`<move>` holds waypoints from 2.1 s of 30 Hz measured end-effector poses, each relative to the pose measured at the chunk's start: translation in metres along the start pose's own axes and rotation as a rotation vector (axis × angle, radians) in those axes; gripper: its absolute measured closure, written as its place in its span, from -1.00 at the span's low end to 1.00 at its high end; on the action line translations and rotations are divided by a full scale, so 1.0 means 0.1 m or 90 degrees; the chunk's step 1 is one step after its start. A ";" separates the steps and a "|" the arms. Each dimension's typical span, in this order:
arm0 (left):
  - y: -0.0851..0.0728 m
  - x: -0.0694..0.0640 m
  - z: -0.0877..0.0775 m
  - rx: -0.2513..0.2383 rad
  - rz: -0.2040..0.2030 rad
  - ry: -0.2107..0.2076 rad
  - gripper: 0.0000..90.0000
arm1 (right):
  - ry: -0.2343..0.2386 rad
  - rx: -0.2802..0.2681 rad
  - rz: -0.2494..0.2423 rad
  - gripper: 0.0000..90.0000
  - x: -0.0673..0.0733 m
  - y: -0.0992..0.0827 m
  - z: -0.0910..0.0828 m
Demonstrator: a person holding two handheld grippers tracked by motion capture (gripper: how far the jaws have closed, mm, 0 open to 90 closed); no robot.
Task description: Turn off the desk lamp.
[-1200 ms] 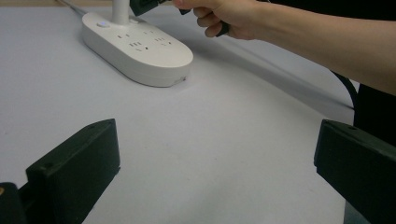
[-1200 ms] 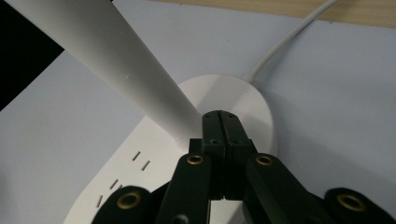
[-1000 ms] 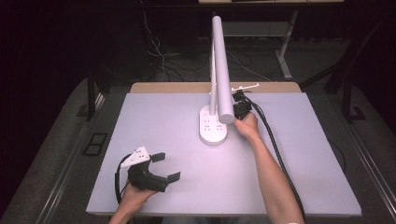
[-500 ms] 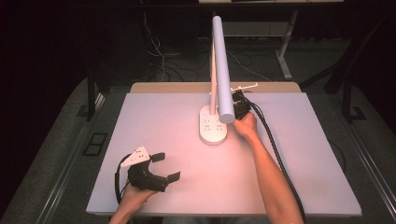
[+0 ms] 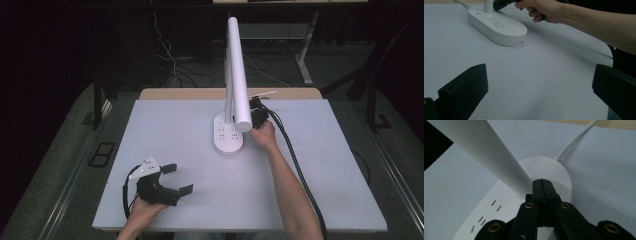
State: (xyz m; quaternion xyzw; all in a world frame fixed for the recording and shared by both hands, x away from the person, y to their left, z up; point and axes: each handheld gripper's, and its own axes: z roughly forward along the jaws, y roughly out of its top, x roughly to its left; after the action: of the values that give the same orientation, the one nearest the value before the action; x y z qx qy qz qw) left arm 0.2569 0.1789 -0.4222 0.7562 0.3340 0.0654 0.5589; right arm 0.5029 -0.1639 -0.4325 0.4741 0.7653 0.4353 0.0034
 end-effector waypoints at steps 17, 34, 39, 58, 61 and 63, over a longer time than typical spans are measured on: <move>0.00 0.01 -0.01 -0.002 -0.001 0.001 -1.00 | -0.010 -0.002 -0.013 1.00 0.03 0.00 0.00; 0.00 0.01 -0.01 -0.001 -0.001 0.002 -1.00 | -0.013 -0.008 -0.004 1.00 0.03 -0.02 0.01; 0.00 0.01 -0.01 0.000 -0.001 0.001 -1.00 | -0.024 0.000 -0.015 1.00 0.06 -0.01 0.00; 0.00 0.01 -0.01 -0.001 -0.002 0.003 -1.00 | 0.001 -0.026 -0.006 1.00 0.05 0.05 -0.25; 0.00 0.00 -0.01 -0.001 -0.002 0.002 -1.00 | -0.001 -0.030 -0.018 1.00 0.07 0.05 -0.32; 0.00 0.00 -0.01 -0.001 -0.003 0.002 -1.00 | -0.001 -0.032 -0.022 1.00 0.08 0.05 -0.37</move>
State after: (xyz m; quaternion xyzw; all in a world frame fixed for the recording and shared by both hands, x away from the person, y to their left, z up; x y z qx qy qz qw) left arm 0.2567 0.1795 -0.4221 0.7550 0.3365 0.0656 0.5590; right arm 0.4862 -0.1816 -0.4028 0.4609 0.7622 0.4540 0.0238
